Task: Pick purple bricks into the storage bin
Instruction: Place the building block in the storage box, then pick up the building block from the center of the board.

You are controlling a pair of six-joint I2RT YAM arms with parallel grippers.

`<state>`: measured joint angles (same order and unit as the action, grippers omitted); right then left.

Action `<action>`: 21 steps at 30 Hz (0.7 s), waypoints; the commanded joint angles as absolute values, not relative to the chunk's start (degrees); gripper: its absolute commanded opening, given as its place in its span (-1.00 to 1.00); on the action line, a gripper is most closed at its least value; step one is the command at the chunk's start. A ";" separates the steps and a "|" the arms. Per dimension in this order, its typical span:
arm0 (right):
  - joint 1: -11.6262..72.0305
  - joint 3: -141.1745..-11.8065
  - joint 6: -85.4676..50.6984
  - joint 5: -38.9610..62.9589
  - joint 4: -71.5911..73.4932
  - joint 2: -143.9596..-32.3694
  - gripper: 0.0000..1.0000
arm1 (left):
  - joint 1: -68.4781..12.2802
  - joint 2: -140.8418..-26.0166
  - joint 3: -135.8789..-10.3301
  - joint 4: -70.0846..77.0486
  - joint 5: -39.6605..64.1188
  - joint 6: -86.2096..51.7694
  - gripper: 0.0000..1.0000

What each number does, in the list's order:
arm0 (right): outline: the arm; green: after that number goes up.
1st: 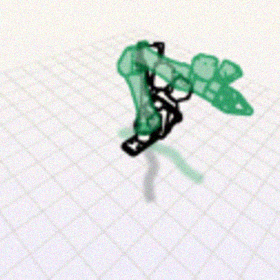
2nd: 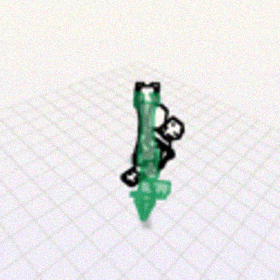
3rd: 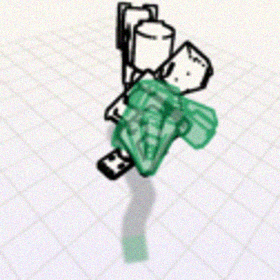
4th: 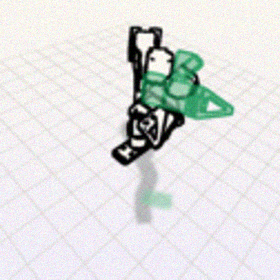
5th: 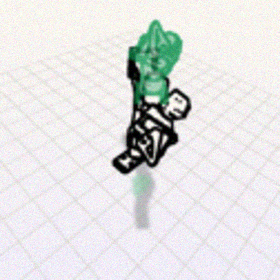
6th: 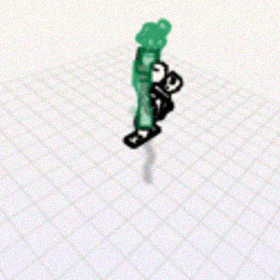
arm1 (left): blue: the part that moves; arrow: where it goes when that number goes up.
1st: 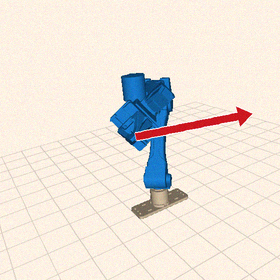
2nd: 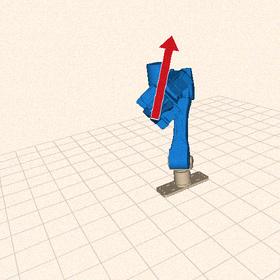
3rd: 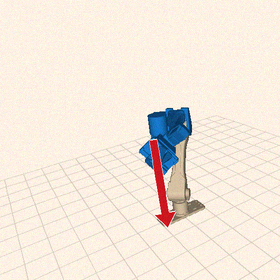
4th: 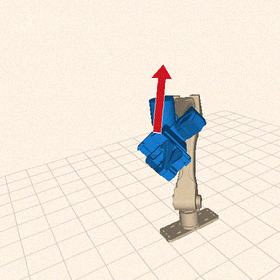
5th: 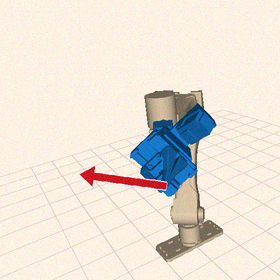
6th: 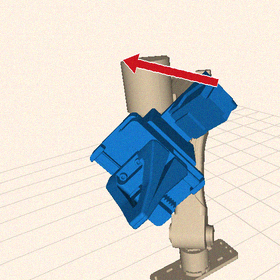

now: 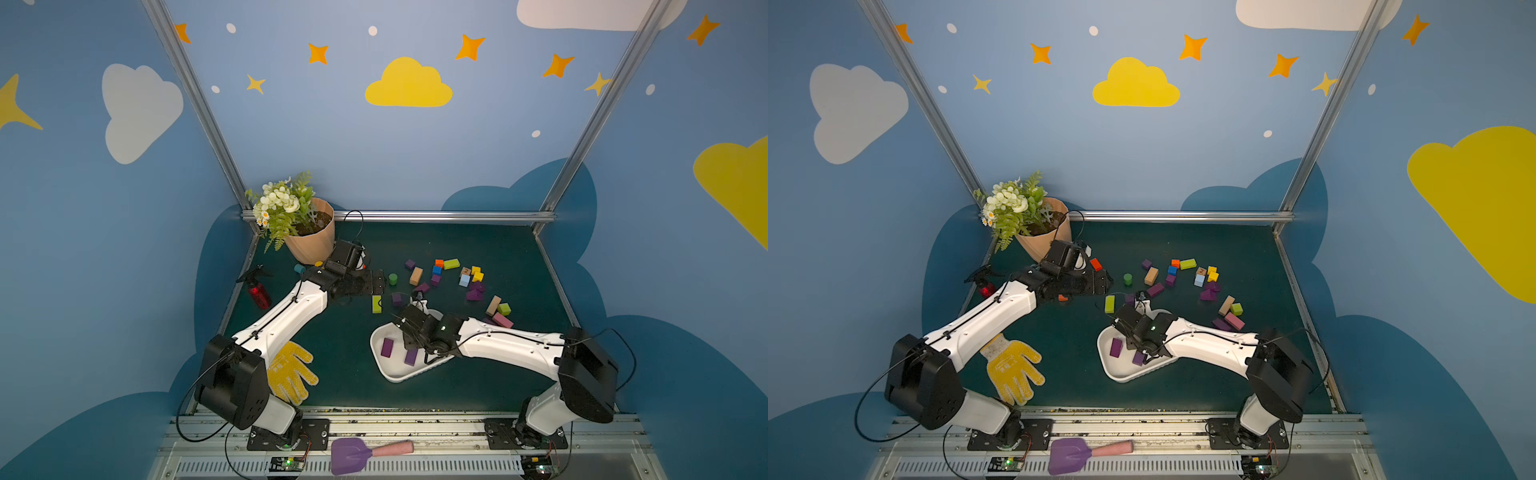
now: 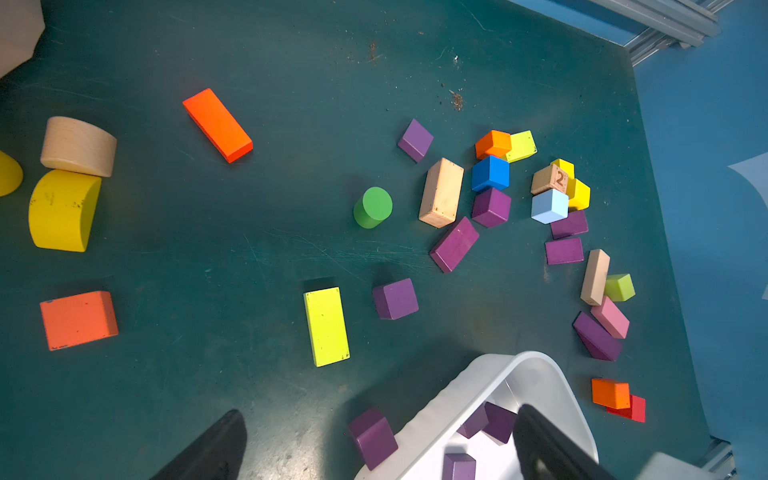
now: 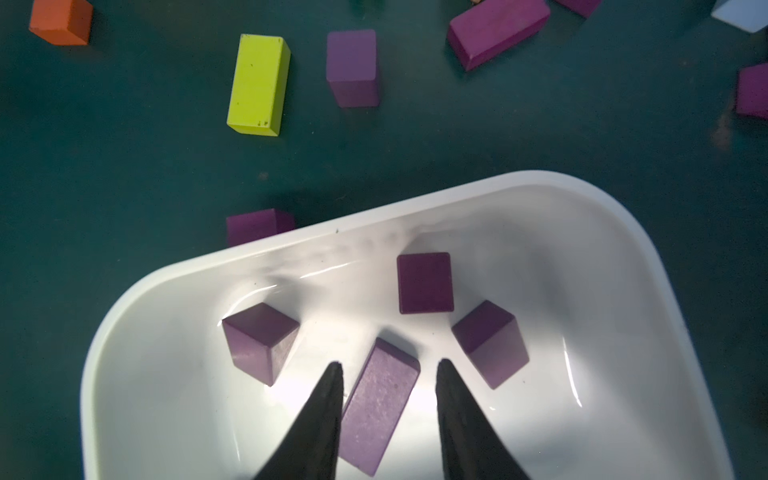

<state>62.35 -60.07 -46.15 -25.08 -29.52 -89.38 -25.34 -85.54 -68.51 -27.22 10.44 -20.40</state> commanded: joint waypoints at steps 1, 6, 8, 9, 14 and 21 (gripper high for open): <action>61.48 -57.90 -46.74 -27.37 -31.19 -85.90 -0.20 | -25.25 -85.96 -69.96 -27.96 11.12 -19.96 1.00; 58.63 -54.68 -47.45 -27.52 -31.71 -80.57 -0.20 | -25.32 -85.98 -69.92 -27.95 11.48 -19.92 1.00; 57.05 -53.18 -47.85 -27.40 -31.86 -78.01 -0.20 | -25.42 -86.12 -69.91 -27.97 11.60 -19.86 1.00; 56.07 -52.31 -48.06 -27.18 -31.99 -76.53 -0.19 | -25.47 -86.02 -69.88 -27.95 11.60 -19.81 1.00; 49.61 -48.42 -49.34 -25.29 -33.12 -70.01 -0.14 | -26.40 -85.91 -69.96 -28.29 10.75 -18.94 1.00; 40.64 -45.91 -50.03 -23.07 -37.77 -65.76 -0.14 | -31.41 -84.86 -70.37 -29.74 7.24 -16.59 0.99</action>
<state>43.09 -46.89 -49.10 -24.34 -33.85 -66.83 -29.39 -85.54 -68.55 -27.81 9.30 -18.68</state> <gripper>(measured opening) 0.431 0.998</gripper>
